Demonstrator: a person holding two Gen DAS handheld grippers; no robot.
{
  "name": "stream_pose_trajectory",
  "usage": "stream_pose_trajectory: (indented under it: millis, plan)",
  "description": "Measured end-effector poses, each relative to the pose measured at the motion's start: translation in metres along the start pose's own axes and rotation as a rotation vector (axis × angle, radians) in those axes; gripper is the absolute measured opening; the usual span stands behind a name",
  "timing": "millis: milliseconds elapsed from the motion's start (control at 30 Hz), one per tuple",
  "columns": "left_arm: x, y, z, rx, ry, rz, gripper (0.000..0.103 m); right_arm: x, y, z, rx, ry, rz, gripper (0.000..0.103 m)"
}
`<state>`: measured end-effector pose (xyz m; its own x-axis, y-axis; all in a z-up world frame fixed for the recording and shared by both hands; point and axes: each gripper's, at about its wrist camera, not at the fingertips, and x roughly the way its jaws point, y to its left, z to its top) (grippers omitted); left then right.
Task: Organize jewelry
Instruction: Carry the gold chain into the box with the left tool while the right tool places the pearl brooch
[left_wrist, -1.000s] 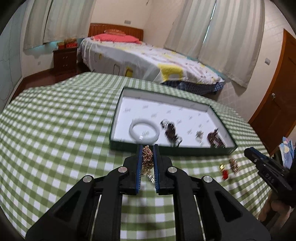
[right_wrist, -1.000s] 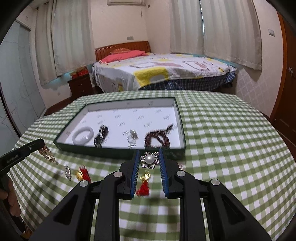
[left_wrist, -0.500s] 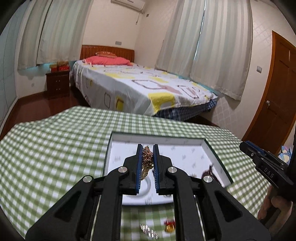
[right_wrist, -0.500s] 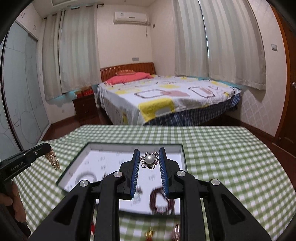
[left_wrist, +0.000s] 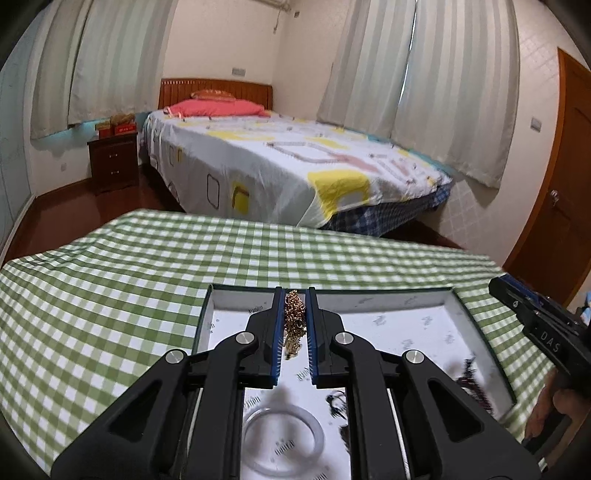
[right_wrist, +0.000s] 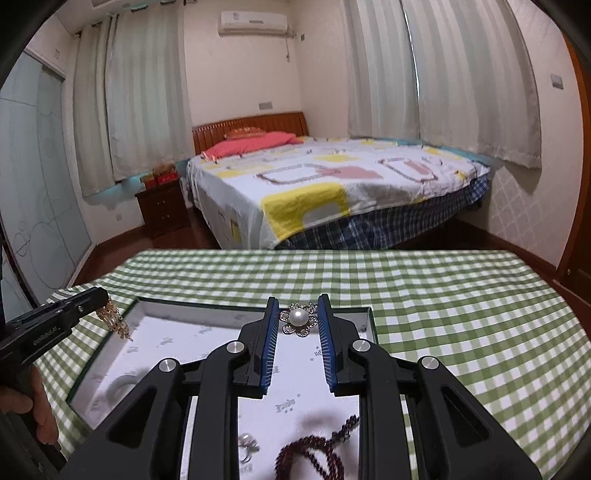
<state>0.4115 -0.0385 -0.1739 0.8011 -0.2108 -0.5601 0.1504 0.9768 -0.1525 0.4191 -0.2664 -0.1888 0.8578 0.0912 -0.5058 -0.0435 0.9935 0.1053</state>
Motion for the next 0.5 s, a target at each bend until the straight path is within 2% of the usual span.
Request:
stream_pose_trajectory:
  millis: [233, 433, 500]
  plan:
    - [0.047, 0.014, -0.002, -0.032, 0.119, 0.008, 0.011, 0.041, -0.008, -0.003, 0.013, 0.115, -0.013, 0.022]
    - [0.068, 0.017, -0.005, -0.033, 0.212, 0.009, 0.011, 0.057, -0.009, -0.004, 0.011, 0.200, -0.016, 0.022]
    - [0.071, 0.019, -0.005, -0.037, 0.220, 0.014, 0.013, 0.062, -0.009, -0.005, 0.014, 0.235, -0.017, 0.023]
